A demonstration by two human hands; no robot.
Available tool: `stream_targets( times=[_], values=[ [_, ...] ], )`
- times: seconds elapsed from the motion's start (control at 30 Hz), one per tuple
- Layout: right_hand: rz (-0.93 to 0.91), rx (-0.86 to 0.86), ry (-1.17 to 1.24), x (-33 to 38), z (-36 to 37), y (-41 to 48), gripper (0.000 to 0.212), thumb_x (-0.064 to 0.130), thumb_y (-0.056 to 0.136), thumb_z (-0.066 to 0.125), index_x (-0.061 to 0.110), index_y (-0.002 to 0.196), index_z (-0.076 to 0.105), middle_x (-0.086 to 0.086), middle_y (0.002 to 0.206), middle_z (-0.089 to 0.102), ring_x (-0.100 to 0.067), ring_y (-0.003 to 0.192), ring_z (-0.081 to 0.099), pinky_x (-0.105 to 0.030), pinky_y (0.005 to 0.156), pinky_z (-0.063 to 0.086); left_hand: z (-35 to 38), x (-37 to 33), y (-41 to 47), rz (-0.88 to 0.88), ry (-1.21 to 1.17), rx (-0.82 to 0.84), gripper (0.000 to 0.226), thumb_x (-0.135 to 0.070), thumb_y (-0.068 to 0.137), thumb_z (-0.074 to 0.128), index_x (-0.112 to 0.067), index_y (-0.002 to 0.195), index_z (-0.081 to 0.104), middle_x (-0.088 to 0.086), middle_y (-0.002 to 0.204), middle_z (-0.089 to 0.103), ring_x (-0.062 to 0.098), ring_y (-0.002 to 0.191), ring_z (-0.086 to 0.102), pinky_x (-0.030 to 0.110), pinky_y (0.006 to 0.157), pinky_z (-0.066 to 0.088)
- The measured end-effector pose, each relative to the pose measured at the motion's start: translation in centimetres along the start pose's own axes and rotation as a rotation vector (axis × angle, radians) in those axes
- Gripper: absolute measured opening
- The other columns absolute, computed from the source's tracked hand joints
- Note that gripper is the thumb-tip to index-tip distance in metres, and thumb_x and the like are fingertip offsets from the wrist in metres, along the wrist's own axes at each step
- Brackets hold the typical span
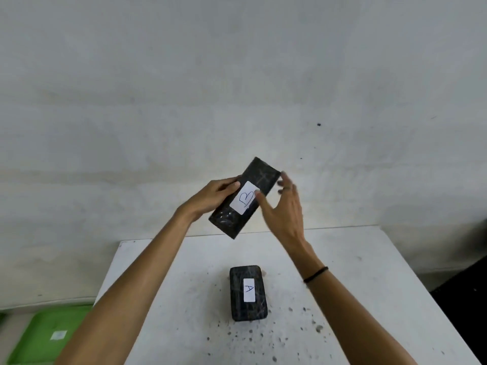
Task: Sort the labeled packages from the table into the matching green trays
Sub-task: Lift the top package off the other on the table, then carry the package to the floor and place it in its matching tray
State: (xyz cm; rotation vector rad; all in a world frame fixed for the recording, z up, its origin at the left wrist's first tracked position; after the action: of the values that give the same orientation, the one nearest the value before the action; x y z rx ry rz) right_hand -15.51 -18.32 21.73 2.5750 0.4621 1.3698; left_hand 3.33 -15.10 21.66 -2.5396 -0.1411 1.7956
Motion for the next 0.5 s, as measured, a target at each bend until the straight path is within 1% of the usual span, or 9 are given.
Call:
stream_targets(
  times=[0.07,0.13,0.17,0.2,0.27,0.33,0.37,0.43,0.5],
  values=[
    [-0.044,0.017,0.012,1.1,-1.5,2.1,0.088,0.056,0.086,0.063,0.021,0.157,0.022,-0.004,0.149,0.045,-0.023,0.137,0.045,-0.043,0.11,0.043,-1.1,-1.8,-0.8,0.005,0.08,0.044,0.039,-0.047,0.097,0.053,-0.036,0.134,0.06,-0.014,0.123,0.071,0.0,0.11,0.067,0.019,0.091,0.05],
    [-0.042,0.127,0.043,1.8,-2.2,3.8,0.09,0.053,0.086,0.066,0.019,0.157,0.023,-0.004,0.153,0.04,-0.022,0.14,0.044,-0.042,0.113,0.04,-2.2,-3.0,-1.5,-0.01,0.163,0.086,0.038,-0.048,0.097,0.053,-0.04,0.133,0.06,-0.016,0.125,0.07,0.001,0.114,0.066,0.021,0.095,0.051],
    [-0.028,0.2,0.081,2.1,-2.2,4.4,0.087,0.051,0.086,0.068,0.019,0.156,0.027,-0.002,0.151,0.044,-0.021,0.135,0.049,-0.039,0.11,0.043,-2.8,-3.5,-2.0,-0.022,0.205,0.103,0.037,-0.049,0.096,0.053,-0.042,0.132,0.06,-0.017,0.126,0.069,0.001,0.115,0.065,0.021,0.095,0.051],
    [-0.013,0.282,0.14,2.4,-2.1,4.8,0.083,0.048,0.086,0.07,0.02,0.154,0.032,0.001,0.144,0.052,-0.018,0.126,0.058,-0.035,0.104,0.048,-3.2,-3.9,-2.4,-0.033,0.238,0.115,0.037,-0.05,0.096,0.053,-0.044,0.132,0.059,-0.018,0.127,0.068,0.0,0.115,0.065,0.019,0.094,0.051],
    [0.003,0.452,0.265,3.3,-1.4,5.0,0.067,0.04,0.09,0.07,0.023,0.148,0.042,0.01,0.122,0.065,-0.014,0.105,0.07,-0.027,0.086,0.056,-4.2,-4.6,-3.4,-0.048,0.27,0.118,0.037,-0.049,0.096,0.054,-0.044,0.131,0.06,-0.021,0.125,0.068,-0.006,0.111,0.064,0.01,0.087,0.05],
    [-0.023,0.547,0.329,4.0,-0.8,4.8,0.045,0.033,0.094,0.067,0.029,0.136,0.053,0.013,0.105,0.073,-0.009,0.093,0.074,-0.021,0.074,0.057,-4.8,-5.4,-4.1,-0.049,0.297,0.093,0.036,-0.05,0.095,0.054,-0.044,0.13,0.061,-0.025,0.122,0.069,-0.013,0.103,0.064,0.004,0.08,0.049],
    [-0.037,0.562,0.355,4.4,-0.5,4.7,0.037,0.032,0.095,0.065,0.031,0.132,0.056,0.012,0.1,0.075,-0.005,0.089,0.074,-0.02,0.072,0.056,-5.2,-5.8,-4.5,-0.051,0.308,0.073,0.036,-0.05,0.095,0.054,-0.043,0.13,0.061,-0.026,0.12,0.069,-0.015,0.101,0.064,0.003,0.078,0.048],
    [-0.042,0.565,0.411,5.0,0.0,4.4,0.035,0.03,0.097,0.063,0.028,0.132,0.057,0.008,0.1,0.076,0.001,0.083,0.073,-0.018,0.07,0.056,-5.6,-6.2,-5.3,-0.064,0.315,0.041,0.036,-0.052,0.095,0.053,-0.043,0.129,0.062,-0.025,0.118,0.07,-0.013,0.101,0.065,0.004,0.079,0.049],
    [-0.036,0.559,0.462,5.3,0.5,4.0,0.037,0.029,0.098,0.062,0.026,0.134,0.056,0.003,0.105,0.075,0.001,0.083,0.072,-0.016,0.07,0.056,-6.2,-6.3,-6.0,-0.083,0.324,-0.003,0.038,-0.059,0.092,0.052,-0.043,0.124,0.065,-0.023,0.117,0.072,-0.007,0.105,0.066,0.01,0.083,0.051]
  ],
)
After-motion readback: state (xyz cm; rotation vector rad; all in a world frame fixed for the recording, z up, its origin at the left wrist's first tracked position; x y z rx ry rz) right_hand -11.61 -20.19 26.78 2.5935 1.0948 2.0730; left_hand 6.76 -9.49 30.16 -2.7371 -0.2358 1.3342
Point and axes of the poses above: each hand's wrist, its own y-axis towards the middle knuckle, its own z-axis out of the palm, x = y × z, the point moved 7 cm from there along y, towards the middle knuckle
